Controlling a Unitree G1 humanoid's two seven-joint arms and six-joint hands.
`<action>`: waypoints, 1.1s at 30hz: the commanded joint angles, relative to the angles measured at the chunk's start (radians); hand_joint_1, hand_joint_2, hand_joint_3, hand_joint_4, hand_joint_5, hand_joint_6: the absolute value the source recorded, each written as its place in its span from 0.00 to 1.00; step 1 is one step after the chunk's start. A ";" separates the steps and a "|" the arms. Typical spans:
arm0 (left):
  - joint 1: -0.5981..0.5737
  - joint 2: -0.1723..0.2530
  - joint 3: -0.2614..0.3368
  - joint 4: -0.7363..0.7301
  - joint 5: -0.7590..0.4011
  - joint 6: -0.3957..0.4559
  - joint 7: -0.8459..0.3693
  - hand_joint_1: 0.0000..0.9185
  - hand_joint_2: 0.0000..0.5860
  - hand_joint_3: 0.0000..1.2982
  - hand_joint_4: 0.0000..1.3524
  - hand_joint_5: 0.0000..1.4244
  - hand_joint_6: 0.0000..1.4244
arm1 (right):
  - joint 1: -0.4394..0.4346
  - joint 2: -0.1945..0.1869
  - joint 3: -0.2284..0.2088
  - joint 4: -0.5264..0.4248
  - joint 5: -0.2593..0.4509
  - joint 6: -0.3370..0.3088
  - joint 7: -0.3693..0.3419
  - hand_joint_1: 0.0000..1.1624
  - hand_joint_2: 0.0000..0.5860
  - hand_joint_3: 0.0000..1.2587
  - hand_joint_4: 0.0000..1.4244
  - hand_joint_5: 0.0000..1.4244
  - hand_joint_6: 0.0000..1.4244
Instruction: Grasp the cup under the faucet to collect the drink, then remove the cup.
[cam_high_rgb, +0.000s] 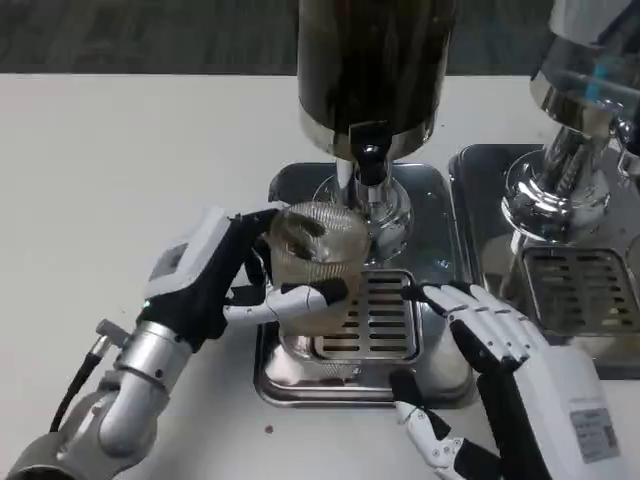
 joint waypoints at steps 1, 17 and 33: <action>-0.051 -0.021 -0.019 0.010 0.009 0.008 0.000 0.32 0.22 0.40 0.46 0.57 0.65 | 0.016 0.010 -0.003 -0.017 -0.007 0.012 -0.010 0.38 0.72 0.22 0.17 0.13 0.15; -0.081 -0.039 -0.058 0.015 0.016 0.026 -0.056 0.20 0.20 0.25 0.27 0.33 0.27 | 0.028 0.035 0.009 -0.022 -0.029 0.021 -0.010 0.38 0.72 0.23 0.17 0.14 0.15; -0.011 0.045 0.015 -0.099 -0.073 -0.048 -0.116 0.09 0.11 0.14 0.11 0.15 0.08 | -0.021 0.039 0.022 0.026 -0.016 0.013 -0.013 0.38 0.72 0.25 0.17 0.15 0.16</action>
